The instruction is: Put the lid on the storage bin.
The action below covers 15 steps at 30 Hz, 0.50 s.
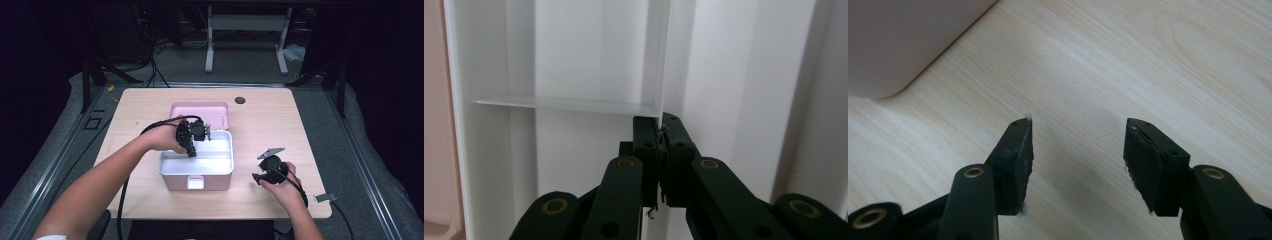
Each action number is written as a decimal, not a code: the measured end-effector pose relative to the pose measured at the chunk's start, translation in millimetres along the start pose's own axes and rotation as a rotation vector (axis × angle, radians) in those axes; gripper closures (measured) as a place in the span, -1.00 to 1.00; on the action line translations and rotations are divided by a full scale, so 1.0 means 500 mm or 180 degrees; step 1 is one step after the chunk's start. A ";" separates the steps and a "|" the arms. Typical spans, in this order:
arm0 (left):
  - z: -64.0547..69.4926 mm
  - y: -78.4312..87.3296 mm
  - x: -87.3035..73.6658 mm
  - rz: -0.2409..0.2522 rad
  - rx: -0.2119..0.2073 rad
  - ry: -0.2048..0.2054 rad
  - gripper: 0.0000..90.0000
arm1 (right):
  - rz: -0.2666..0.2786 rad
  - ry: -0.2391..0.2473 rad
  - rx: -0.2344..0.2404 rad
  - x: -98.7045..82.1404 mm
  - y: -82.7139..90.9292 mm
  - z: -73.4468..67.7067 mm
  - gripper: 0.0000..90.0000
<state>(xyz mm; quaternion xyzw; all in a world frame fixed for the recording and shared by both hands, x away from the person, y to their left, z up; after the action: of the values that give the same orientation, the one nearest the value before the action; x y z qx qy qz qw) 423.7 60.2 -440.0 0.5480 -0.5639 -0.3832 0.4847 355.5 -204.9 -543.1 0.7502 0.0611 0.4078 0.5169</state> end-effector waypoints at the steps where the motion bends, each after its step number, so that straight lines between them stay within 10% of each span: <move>1: 0.000 0.000 0.000 0.0003 0.0008 0.0011 0.93 | 0.0001 0.0018 -0.0002 0.004 -0.001 0.000 0.00; 15: 0.009 0.002 -0.026 0.0302 0.0132 0.0313 0.87 | 0.0193 0.0139 0.0162 0.120 0.025 0.021 -0.06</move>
<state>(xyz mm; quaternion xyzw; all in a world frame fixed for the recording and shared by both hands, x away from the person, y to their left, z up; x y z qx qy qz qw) 418.0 72.5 -441.8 0.5488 -0.5724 -0.3207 0.5180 398.0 -187.3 -501.5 0.7555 0.0599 0.4379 0.4836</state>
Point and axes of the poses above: each handheld gripper's, and its own axes: y roughly backward along the jaws, x roughly out of its top, z roughly to its right, the point moved 2 cm from there along -y, roughly forward along the jaws, and after that the axes turned 13 degrees about x, right-handed, at the moved point
